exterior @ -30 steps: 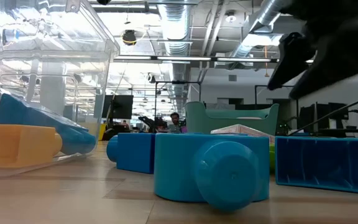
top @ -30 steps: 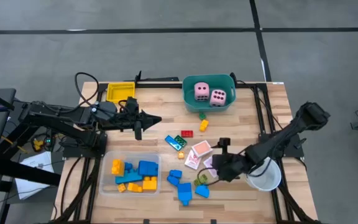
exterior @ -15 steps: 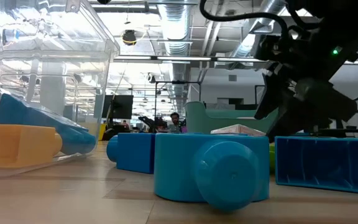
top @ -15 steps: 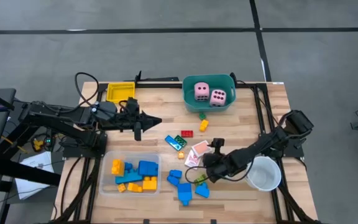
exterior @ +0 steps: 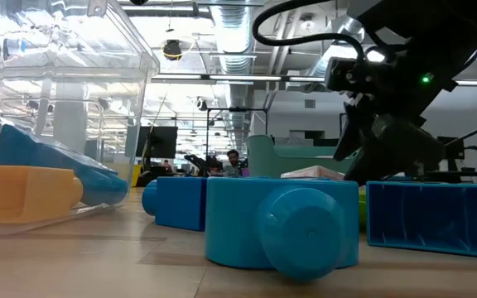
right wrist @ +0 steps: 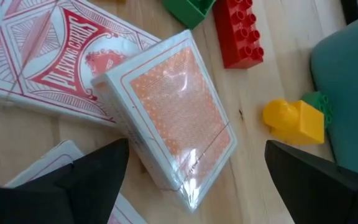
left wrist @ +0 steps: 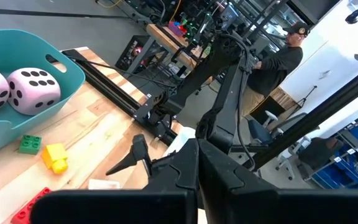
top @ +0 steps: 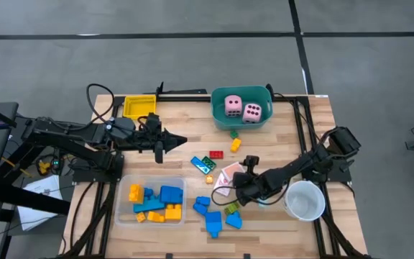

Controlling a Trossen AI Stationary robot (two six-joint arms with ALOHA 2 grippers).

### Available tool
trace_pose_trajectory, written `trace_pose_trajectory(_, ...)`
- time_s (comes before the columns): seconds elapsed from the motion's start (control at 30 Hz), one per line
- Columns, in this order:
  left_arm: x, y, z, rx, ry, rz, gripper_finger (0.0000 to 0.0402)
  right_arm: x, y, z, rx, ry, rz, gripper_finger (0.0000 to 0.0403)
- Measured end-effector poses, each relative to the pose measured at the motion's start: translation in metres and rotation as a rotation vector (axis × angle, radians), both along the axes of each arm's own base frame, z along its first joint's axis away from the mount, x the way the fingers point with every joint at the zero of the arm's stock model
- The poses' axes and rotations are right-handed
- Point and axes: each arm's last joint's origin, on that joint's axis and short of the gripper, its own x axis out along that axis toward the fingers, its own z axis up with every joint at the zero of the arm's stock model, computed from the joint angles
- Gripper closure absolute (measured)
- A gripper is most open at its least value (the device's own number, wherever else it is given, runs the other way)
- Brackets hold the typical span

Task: Pick & Place Toys
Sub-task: Put the orange playing card into the yellow bin

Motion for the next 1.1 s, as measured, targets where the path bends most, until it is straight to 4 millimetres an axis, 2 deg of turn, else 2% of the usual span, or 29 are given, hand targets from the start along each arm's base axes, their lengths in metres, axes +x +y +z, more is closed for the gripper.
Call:
trace_pose_trajectory(0.47, 0.000, 0.000, 0.000, 0.000, 0.000, 0.000, 0.0402, 0.001, -0.001, -0.002, 0.039, 0.009, 0.006, 0.0035)
trace_pose_trajectory(0.73, 0.000, 0.000, 0.000, -0.020, -0.004, 0.003, 0.0402, 0.009, -0.006, -0.024, -0.014, 0.048, -0.006, 0.0035)
trace_pose_trajectory(0.83, 0.000, -0.002, 0.000, -0.020, -0.004, -0.005, 0.0402, 0.010, -0.006, -0.025, -0.035, 0.033, -0.017, 0.0036)
trace_pose_trajectory(0.97, 0.000, -0.003, 0.000, -0.020, -0.004, -0.010, 0.0402, 0.010, -0.007, -0.024, -0.048, 0.026, -0.021, 0.0055)
trace_pose_trajectory(1.1, 0.000, -0.003, 0.000, -0.020, -0.004, -0.010, 0.0402, 0.010, -0.009, -0.025, -0.036, 0.034, -0.025, 0.0103)
